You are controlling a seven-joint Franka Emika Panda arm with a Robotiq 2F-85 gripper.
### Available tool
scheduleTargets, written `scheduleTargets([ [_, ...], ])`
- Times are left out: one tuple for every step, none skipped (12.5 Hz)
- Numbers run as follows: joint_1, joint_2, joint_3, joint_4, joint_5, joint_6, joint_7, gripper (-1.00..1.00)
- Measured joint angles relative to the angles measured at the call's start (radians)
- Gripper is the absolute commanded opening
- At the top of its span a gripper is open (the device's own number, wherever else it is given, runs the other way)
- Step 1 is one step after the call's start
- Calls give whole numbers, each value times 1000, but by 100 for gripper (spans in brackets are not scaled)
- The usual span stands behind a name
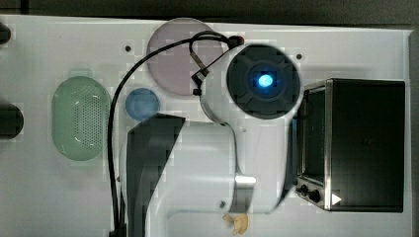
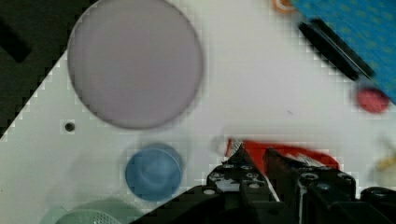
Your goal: Flap open oven.
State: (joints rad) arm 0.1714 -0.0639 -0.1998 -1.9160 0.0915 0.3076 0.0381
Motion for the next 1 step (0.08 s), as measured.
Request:
scheduleTargets([
  [-1,-4,-3,40,-20,-71,21,-65],
])
